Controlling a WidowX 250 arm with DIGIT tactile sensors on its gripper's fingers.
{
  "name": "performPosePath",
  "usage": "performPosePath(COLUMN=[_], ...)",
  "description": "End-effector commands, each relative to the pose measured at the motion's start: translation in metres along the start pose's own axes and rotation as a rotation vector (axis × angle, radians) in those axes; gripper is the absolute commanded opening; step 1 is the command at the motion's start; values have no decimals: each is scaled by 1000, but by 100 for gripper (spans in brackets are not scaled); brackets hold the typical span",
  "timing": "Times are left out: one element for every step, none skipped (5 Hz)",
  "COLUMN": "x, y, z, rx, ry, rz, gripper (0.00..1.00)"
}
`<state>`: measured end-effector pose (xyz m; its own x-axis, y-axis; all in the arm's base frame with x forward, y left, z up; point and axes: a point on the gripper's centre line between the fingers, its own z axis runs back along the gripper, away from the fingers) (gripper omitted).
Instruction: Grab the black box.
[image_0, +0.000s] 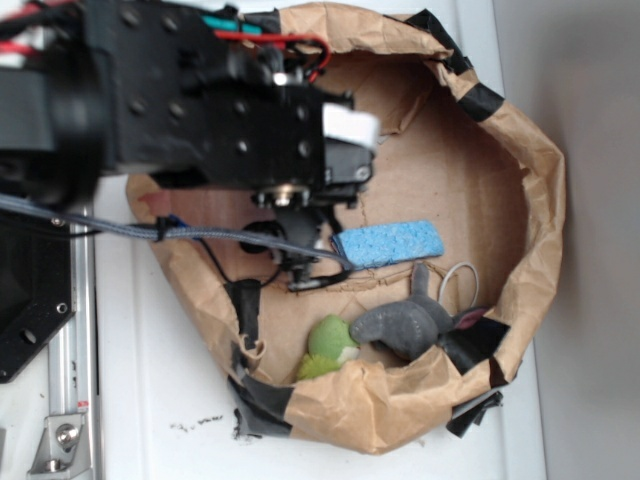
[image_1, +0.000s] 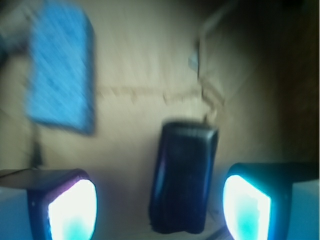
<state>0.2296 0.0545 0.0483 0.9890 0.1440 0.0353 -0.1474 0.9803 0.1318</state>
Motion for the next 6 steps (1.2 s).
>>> performPosePath(x=[17, 30, 38, 41, 37, 32], y=[29, 46, 60, 53, 38, 24], z=[-15, -9, -6, -9, -15, -19], rx=[52, 97, 152, 129, 98, 72], ry=[-33, -87, -138, -119, -82, -63], rz=[74, 127, 183, 178, 141, 109], gripper=[100, 100, 100, 100, 100, 100])
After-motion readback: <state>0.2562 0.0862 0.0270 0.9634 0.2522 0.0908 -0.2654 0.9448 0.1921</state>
